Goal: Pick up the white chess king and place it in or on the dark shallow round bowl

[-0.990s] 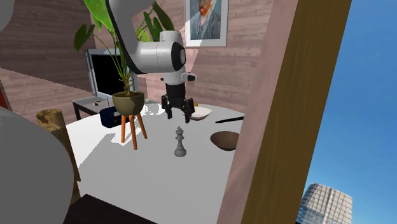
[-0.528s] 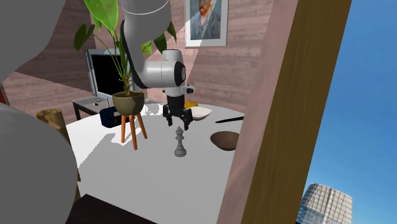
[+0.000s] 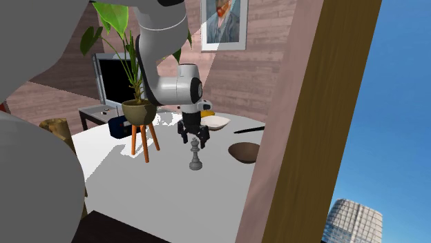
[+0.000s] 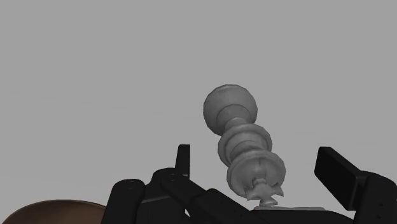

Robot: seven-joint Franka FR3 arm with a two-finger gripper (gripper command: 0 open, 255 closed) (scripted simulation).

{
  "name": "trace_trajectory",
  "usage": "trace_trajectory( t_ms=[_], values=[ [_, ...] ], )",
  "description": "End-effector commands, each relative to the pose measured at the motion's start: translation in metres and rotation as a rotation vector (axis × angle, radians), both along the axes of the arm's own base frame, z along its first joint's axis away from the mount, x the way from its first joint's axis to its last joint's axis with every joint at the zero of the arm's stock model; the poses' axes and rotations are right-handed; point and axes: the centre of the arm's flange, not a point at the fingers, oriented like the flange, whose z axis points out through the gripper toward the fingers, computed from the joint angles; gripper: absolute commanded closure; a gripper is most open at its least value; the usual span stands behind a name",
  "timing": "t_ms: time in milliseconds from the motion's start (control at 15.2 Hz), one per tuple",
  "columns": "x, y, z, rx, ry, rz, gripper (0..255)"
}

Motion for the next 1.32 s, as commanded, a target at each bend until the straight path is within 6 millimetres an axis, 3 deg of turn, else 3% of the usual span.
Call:
trace_trajectory(
  t_ms=[0,330,396,990,1254],
  values=[
    [0.000,0.000,-0.001,0.000,0.000,0.000,0],
    [0.000,0.000,-0.001,0.000,0.000,0.000,0],
    [0.000,0.000,-0.001,0.000,0.000,0.000,255],
    [0.000,0.000,-0.001,0.000,0.000,0.000,255],
    [0.000,0.000,0.020,0.000,0.000,0.000,255]
  ],
)
